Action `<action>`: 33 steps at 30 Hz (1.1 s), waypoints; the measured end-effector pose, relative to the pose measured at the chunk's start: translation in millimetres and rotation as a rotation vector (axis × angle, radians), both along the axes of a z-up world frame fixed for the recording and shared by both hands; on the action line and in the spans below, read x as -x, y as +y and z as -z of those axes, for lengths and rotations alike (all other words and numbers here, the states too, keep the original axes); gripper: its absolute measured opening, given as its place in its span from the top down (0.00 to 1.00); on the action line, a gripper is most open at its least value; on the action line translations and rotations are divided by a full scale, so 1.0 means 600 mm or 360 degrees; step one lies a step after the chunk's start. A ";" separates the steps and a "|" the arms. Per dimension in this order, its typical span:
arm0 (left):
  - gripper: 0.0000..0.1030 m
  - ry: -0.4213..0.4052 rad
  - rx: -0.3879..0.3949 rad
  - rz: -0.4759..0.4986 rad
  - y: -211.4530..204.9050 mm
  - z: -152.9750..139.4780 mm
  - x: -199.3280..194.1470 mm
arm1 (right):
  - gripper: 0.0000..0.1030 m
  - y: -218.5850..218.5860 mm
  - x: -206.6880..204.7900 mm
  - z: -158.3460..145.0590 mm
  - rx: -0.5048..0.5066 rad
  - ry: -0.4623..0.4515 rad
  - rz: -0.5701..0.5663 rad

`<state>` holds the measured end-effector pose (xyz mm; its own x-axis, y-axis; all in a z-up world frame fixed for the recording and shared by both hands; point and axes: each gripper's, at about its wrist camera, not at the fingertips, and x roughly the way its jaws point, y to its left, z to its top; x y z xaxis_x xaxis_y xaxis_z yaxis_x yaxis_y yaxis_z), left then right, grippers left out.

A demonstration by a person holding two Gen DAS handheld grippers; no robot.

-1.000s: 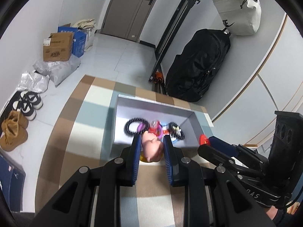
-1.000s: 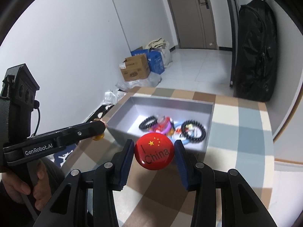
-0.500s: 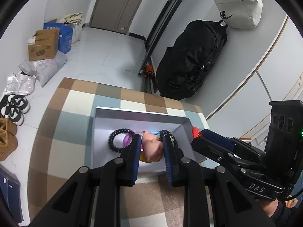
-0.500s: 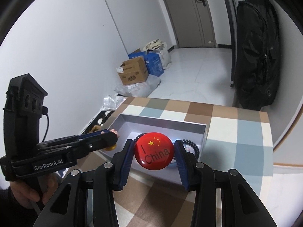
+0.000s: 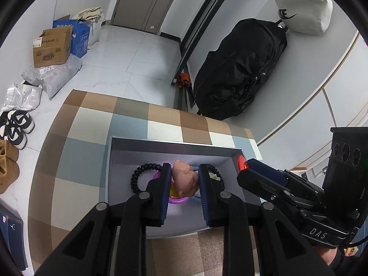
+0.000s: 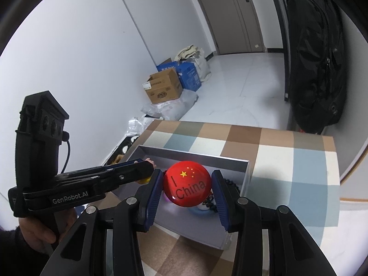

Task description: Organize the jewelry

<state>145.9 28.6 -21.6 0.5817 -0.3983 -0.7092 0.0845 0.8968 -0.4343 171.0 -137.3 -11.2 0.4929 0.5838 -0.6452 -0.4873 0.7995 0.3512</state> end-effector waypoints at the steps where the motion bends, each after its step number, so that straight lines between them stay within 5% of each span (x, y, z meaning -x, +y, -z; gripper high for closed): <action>1: 0.82 0.0002 -0.0003 -0.0002 -0.002 0.000 -0.001 | 0.59 0.000 -0.001 0.002 0.0002 0.0003 0.0002; 16: 0.82 0.0039 0.0053 -0.0038 0.004 0.013 -0.008 | 0.57 -0.013 -0.009 0.013 -0.0042 0.0047 0.0049; 18: 0.79 0.0049 0.0063 -0.0058 0.007 0.012 -0.010 | 0.57 -0.013 -0.007 0.010 -0.0054 0.0032 0.0044; 20: 0.61 0.0041 0.0070 -0.0070 0.008 0.010 -0.009 | 0.57 -0.012 -0.005 0.007 -0.0050 0.0018 0.0044; 23: 0.47 -0.0032 0.0092 -0.0105 0.014 0.000 0.000 | 0.41 -0.015 -0.001 0.001 -0.0045 -0.0027 0.0066; 28: 0.46 -0.0048 0.0013 -0.0108 0.010 -0.001 0.004 | 0.12 -0.021 0.001 -0.001 -0.0009 -0.0066 0.0116; 33: 0.45 -0.0050 -0.0043 -0.0130 0.011 -0.001 0.006 | 0.12 -0.012 0.007 0.001 0.0037 -0.0083 0.0085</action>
<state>142.4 35.0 -20.9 0.6337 -0.3296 -0.6998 0.0238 0.9126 -0.4082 166.9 -144.4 -11.9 0.5564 0.5411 -0.6306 -0.4609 0.8324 0.3076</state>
